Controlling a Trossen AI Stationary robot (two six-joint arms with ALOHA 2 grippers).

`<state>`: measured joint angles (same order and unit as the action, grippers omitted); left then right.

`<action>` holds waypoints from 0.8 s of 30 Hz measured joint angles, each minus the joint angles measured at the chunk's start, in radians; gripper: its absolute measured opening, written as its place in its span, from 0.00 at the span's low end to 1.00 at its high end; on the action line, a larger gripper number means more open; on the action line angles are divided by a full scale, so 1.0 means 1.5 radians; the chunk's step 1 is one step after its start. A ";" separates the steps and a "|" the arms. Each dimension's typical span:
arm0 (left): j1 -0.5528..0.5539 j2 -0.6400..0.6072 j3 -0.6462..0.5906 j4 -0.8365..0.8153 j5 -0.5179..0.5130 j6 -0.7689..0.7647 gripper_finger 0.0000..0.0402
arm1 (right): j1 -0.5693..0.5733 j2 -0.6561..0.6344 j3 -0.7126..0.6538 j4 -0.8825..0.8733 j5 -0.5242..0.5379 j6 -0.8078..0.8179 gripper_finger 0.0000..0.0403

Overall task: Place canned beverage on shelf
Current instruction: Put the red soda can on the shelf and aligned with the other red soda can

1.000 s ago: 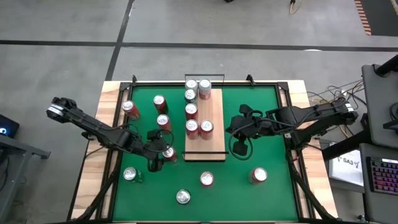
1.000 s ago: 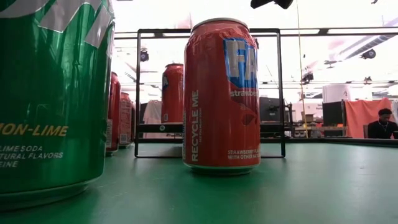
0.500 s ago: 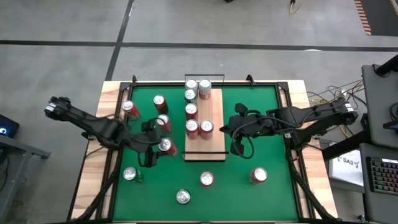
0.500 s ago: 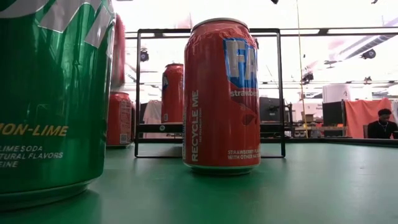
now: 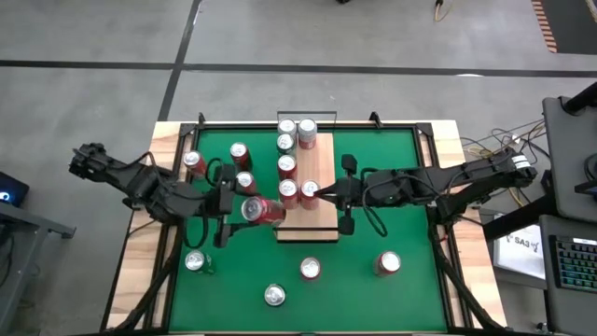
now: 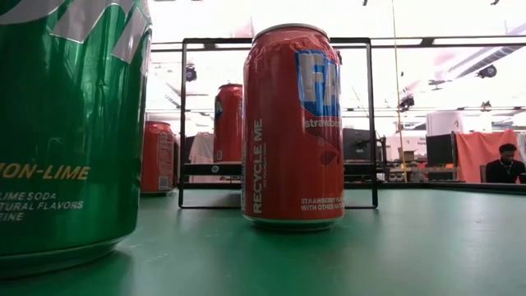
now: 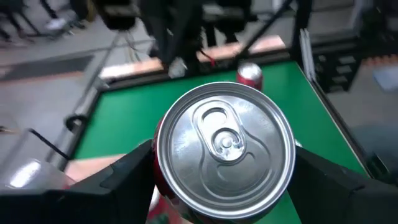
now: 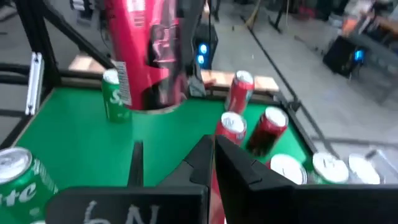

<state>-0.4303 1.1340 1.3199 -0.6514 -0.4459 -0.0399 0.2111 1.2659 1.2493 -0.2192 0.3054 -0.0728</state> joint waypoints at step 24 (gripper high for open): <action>0.054 0.152 0.138 0.044 -0.127 -0.019 0.70 | 0.000 0.051 0.045 0.030 0.040 -0.100 0.62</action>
<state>-0.3496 1.3626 1.5268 -0.5848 -0.6365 -0.0677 0.2111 1.3430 1.3170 -0.1740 0.3659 -0.2230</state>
